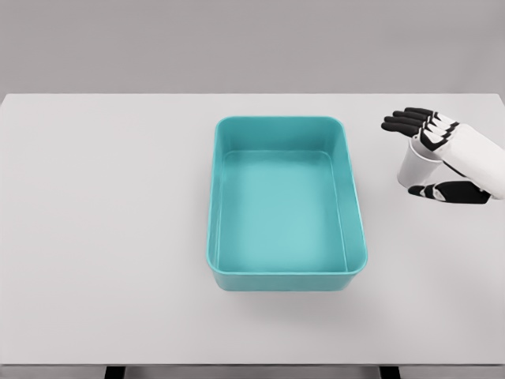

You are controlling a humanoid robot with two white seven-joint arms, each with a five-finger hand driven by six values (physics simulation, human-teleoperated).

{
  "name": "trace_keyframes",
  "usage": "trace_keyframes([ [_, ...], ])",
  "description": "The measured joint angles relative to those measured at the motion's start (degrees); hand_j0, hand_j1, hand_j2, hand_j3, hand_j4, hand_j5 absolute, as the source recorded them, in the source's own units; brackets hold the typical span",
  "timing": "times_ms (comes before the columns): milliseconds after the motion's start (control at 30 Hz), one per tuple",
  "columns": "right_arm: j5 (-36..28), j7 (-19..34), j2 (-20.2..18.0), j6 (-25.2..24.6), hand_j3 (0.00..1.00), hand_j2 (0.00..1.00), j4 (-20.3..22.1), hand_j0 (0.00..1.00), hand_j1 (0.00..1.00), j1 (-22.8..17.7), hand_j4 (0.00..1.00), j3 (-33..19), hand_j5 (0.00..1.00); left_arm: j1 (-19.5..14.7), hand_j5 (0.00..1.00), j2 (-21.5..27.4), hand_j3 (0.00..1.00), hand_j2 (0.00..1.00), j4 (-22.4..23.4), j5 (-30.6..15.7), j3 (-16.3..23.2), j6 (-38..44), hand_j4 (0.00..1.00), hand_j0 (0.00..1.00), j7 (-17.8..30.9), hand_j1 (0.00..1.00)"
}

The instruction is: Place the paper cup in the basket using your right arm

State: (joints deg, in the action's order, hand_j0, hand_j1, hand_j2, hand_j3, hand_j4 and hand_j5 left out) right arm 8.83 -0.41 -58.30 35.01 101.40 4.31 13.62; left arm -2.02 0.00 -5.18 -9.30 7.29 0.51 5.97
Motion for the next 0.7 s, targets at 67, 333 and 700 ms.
trace_keyframes([
  [67, -0.09, 0.86, 0.21, 0.00, 1.00, 1.00, -0.03, 1.00, 1.00, 0.09, 1.00, -0.09, 1.00, 0.00, 1.00, 0.00, 1.00, 1.00, 0.00, 0.00, 0.00, -0.01, 1.00, 1.00, 0.00, 1.00],
  [333, -1.99, 25.42, 15.21, 0.08, 1.00, 1.00, -0.08, 1.00, 1.00, -2.02, 1.00, -15.46, 1.00, 0.00, 1.00, 0.00, 1.00, 1.00, 0.00, 0.00, -0.01, 0.01, 1.00, 1.00, 0.00, 1.00],
  [700, -17.55, 35.17, 14.54, -0.77, 1.00, 1.00, -0.73, 1.00, 1.00, -0.62, 1.00, -20.91, 1.00, 0.00, 1.00, 0.00, 1.00, 1.00, 0.00, 0.00, -0.01, 0.02, 1.00, 1.00, 0.00, 1.00],
])
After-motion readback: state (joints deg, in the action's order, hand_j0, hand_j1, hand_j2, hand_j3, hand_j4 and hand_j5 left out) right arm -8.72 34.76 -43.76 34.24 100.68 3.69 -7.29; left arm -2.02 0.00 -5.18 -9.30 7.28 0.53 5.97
